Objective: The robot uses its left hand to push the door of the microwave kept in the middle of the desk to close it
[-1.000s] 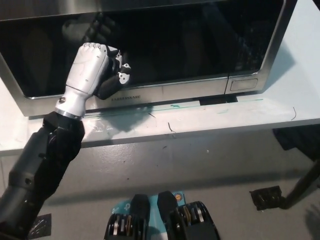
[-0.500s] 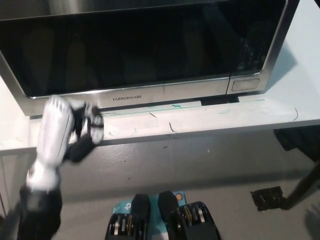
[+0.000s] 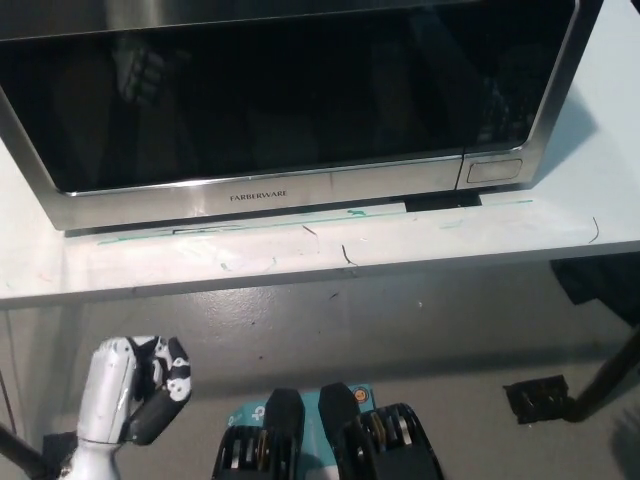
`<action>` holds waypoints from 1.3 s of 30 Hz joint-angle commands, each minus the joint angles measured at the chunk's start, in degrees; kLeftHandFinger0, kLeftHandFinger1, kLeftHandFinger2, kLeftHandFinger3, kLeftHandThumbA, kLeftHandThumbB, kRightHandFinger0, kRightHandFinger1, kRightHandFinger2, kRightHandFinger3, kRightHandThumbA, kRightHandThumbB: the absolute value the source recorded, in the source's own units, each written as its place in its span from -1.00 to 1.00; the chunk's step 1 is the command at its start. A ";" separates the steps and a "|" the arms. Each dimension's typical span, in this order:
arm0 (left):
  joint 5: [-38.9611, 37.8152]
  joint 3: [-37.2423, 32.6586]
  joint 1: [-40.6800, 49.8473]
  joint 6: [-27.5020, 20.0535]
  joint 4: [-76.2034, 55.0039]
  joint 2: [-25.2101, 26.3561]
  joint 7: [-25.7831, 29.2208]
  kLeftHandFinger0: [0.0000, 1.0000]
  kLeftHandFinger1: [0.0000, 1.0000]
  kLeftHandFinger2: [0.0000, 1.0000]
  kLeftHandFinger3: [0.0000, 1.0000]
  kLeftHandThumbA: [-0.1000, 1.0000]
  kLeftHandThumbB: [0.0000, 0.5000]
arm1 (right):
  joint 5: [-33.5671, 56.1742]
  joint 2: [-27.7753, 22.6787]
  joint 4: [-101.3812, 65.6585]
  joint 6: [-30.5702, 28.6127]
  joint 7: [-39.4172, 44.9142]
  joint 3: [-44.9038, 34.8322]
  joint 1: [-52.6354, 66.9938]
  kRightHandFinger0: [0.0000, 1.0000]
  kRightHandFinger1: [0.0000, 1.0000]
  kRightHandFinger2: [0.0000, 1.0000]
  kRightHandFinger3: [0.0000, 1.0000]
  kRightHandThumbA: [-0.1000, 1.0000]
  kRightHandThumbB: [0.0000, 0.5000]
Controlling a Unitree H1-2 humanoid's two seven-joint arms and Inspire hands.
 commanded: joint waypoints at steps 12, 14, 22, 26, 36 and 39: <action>-10.50 13.90 -8.71 5.67 22.93 -7.56 -1.80 -1.00 -1.00 -1.00 -0.79 -0.13 -0.99 | -1.46 -1.47 -0.43 -1.68 -1.05 1.27 -1.62 0.36 0.41 0.60 0.84 -0.51 -0.10; -10.67 15.05 -8.89 6.48 23.09 -8.14 -1.87 -1.00 -1.00 -1.00 -0.81 -0.19 -0.97 | -1.61 -1.28 -0.66 -1.40 -1.42 1.36 -1.40 0.37 0.42 0.60 0.86 -0.50 -0.07; -17.36 19.53 -12.05 12.76 25.66 -9.62 -7.65 -1.00 -0.96 -0.79 -0.50 -0.17 -0.89 | -1.85 -1.40 -0.33 -1.35 -2.02 1.48 -1.75 0.34 0.38 0.56 0.85 -0.52 -0.03; -19.22 20.61 -12.53 15.31 25.86 -10.09 -9.16 -1.00 -0.97 -0.67 -0.39 -0.43 -0.97 | -1.62 -1.30 -0.69 -1.49 -1.82 1.47 -1.66 0.33 0.38 0.53 0.82 -0.52 -0.02; -19.61 21.43 -12.24 17.06 24.26 -9.88 -9.87 -1.00 -1.00 -0.73 -0.39 -0.85 -1.00 | -0.98 -0.63 -1.35 -0.64 -1.85 1.36 -1.88 0.30 0.34 0.50 0.75 -0.52 0.01; -19.07 21.45 -13.28 17.41 25.32 -9.46 -9.58 -1.00 -1.00 -0.76 -0.43 -0.85 -0.94 | -0.41 -0.61 -1.16 -0.67 -1.54 1.09 -2.42 0.31 0.35 0.49 0.69 -0.53 0.07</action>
